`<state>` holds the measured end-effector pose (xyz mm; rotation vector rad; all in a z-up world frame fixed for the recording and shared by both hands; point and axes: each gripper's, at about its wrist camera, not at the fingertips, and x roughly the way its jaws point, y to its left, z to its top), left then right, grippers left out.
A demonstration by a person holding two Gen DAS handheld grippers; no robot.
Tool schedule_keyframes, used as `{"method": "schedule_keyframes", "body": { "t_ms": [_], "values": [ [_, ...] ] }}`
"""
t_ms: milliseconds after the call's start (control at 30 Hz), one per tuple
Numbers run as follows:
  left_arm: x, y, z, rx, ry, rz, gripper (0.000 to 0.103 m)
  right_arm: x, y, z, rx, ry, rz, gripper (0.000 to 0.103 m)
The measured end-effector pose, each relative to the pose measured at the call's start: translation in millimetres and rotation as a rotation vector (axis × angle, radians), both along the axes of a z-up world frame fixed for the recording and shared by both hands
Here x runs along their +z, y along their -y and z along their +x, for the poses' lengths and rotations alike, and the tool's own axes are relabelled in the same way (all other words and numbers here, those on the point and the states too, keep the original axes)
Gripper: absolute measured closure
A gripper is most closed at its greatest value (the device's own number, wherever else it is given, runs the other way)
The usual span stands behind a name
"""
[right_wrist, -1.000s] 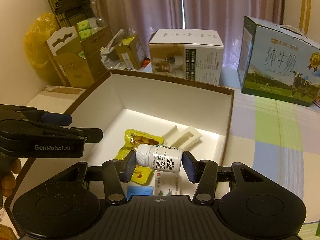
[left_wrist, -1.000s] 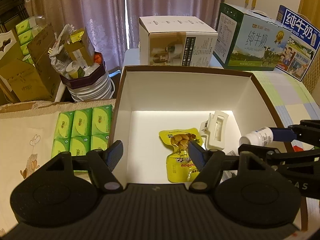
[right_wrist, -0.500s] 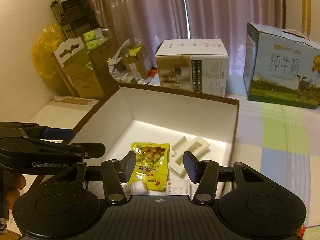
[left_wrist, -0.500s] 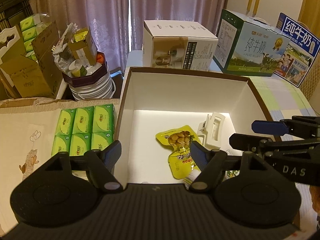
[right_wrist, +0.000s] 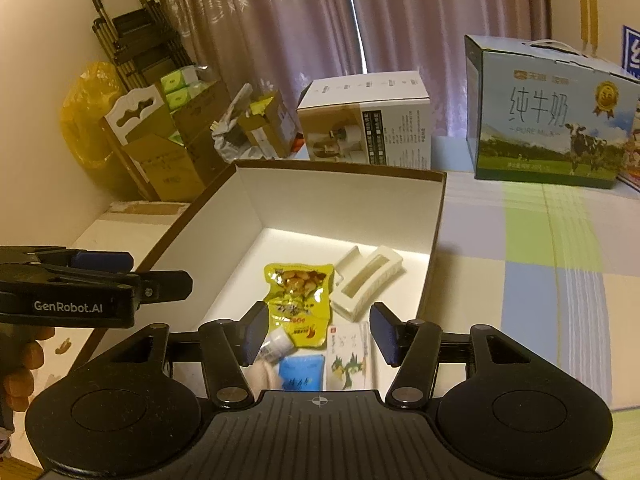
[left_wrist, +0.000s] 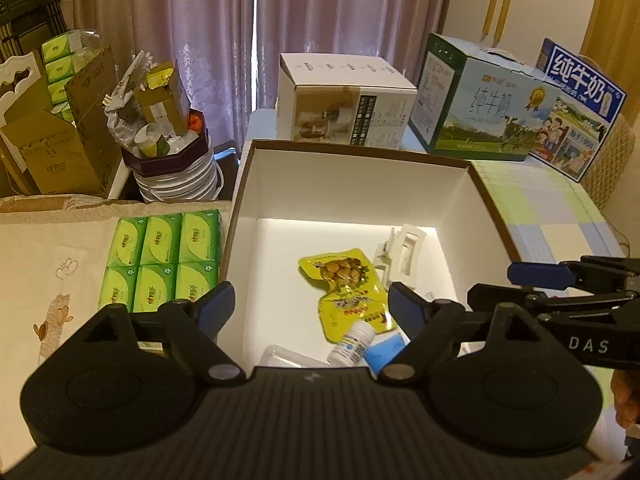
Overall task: Organize objects
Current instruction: 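Release the yellow packet with the left tool while the right tool drops the pill bottle in the box, then withdraw both tools from the box toward the red packet and green medicine box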
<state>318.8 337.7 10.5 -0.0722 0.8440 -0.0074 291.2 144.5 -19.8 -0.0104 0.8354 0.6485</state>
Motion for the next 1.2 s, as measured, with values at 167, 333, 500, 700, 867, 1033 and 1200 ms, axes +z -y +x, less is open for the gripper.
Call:
{"method": "schedule_keyframes", "body": {
  "t_ms": [167,333,500,700,867,1033,1200],
  "values": [
    [7.1,7.2,-18.7,-0.005,-0.003,0.000,0.019,8.5,8.5,-15.8,0.004,-0.007,0.008,0.049],
    [14.0,9.0,-37.3,0.007,-0.003,-0.023,0.016,17.9,17.9,-30.8,0.006,-0.001,0.018,0.048],
    [22.1,12.1,-58.0,0.012,0.010,-0.031,0.016,23.9,26.3,-47.8,0.011,-0.006,0.024,0.047],
    [28.9,19.8,-81.1,0.010,0.021,-0.037,0.016,28.7,40.9,-71.1,0.019,-0.008,0.055,0.046],
    [31.5,30.1,-100.3,-0.005,0.024,-0.041,0.016,32.9,55.4,-89.2,0.012,-0.012,0.080,0.046],
    [32.8,42.0,-118.1,-0.020,0.025,-0.044,0.016,36.0,70.7,-103.4,-0.012,-0.035,0.098,0.044],
    [31.6,57.9,-135.0,-0.031,0.022,-0.051,0.016,37.4,88.1,-116.5,-0.021,-0.041,0.092,0.044]
  ]
}}
